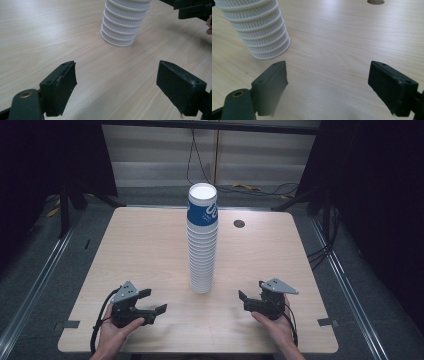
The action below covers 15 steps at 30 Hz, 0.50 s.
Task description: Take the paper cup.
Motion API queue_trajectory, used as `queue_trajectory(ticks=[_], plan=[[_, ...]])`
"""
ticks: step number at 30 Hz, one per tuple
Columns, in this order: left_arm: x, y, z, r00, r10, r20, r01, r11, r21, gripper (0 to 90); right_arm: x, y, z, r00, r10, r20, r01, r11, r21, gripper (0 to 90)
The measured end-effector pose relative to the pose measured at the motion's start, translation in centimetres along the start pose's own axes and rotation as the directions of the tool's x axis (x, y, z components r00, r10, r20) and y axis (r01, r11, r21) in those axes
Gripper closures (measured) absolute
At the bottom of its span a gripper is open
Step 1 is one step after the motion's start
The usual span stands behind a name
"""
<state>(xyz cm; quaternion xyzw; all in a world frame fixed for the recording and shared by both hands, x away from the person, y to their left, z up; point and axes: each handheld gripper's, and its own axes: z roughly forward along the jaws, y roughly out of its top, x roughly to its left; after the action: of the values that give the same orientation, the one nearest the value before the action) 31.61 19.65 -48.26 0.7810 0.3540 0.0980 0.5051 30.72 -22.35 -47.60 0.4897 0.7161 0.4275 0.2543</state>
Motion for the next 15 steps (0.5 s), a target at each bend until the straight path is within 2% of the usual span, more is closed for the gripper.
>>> queue_trajectory(ticks=[4, 5, 6, 10, 12, 14, 15], plan=[[0.2, 0.0, 0.0, 1.0000, -0.006, 0.000, 0.006, 1.0000, -0.001, 16.1, 0.1, 0.3, -0.5, 0.9997, -0.018, -0.017, 0.018, 1.000, -0.019, 16.6], [0.2, 0.1, 0.0, 0.9999, -0.009, 0.009, 0.009, 0.9999, -0.007, 16.1, -0.2, 0.9, -1.2, 0.9989, -0.032, -0.034, 0.031, 0.999, -0.042, 18.1], [0.2, 0.1, 0.0, 0.9999, -0.009, 0.009, 0.009, 0.9999, -0.007, 16.1, -0.2, 0.9, -1.2, 0.9989, -0.032, -0.034, 0.031, 0.999, -0.042, 18.1], [0.1, 0.1, 0.2, 0.9998, -0.004, 0.017, 0.004, 1.0000, 0.001, 16.1, -1.1, 1.6, -2.4, 0.9989, -0.016, -0.044, 0.011, 0.995, -0.100, 17.4], [0.1, 0.1, 0.3, 0.9997, -0.010, 0.022, 0.010, 1.0000, 0.003, 16.1, -1.3, 1.8, -2.6, 0.9985, -0.019, -0.052, 0.014, 0.995, -0.101, 17.4], [0.0, 0.2, 0.3, 0.9996, -0.012, 0.024, 0.012, 0.9999, -0.001, 16.1, -1.4, 2.0, -2.7, 0.9985, -0.026, -0.048, 0.021, 0.994, -0.106, 17.9], [0.0, 0.2, 0.3, 0.9997, -0.002, 0.023, 0.002, 1.0000, 0.002, 16.1, -1.5, 2.2, -2.9, 0.9989, -0.035, -0.031, 0.031, 0.992, -0.123, 18.0]])
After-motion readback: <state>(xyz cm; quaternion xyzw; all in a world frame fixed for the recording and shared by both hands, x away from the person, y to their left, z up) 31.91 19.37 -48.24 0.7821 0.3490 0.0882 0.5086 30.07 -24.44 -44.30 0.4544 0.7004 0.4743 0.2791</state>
